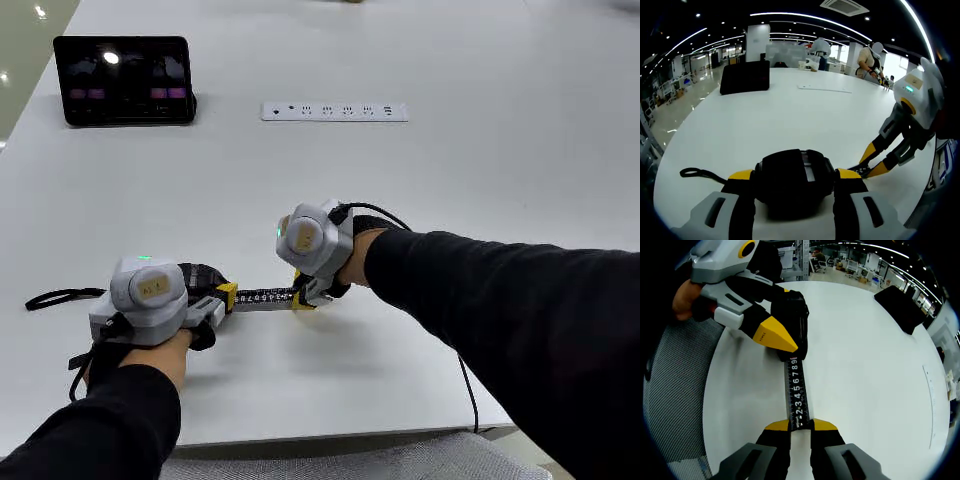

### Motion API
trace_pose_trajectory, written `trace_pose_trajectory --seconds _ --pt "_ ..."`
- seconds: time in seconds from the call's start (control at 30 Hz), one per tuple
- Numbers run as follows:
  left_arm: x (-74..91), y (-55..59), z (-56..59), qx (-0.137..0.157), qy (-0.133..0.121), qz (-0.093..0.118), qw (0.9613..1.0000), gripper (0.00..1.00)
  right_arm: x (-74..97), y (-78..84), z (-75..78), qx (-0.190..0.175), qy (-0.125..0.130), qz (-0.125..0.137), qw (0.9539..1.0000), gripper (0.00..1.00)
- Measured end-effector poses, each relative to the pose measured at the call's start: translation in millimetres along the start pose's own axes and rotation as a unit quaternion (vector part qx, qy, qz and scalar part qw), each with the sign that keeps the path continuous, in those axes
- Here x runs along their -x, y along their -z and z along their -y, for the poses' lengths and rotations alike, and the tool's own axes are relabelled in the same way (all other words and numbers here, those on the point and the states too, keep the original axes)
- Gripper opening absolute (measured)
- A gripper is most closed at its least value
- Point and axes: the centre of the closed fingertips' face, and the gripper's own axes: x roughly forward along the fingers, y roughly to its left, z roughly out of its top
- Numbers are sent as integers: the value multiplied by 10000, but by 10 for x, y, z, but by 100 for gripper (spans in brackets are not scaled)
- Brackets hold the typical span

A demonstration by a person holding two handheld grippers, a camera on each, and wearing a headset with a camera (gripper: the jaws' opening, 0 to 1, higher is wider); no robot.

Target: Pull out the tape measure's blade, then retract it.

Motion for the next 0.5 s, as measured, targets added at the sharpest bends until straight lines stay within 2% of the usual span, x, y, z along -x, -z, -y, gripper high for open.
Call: trace_pose_trajectory --seconds 0.5 --pt "7 0 3 53 54 -3 10000 57 -27 -57 -3 -21 5 53 10000 11"
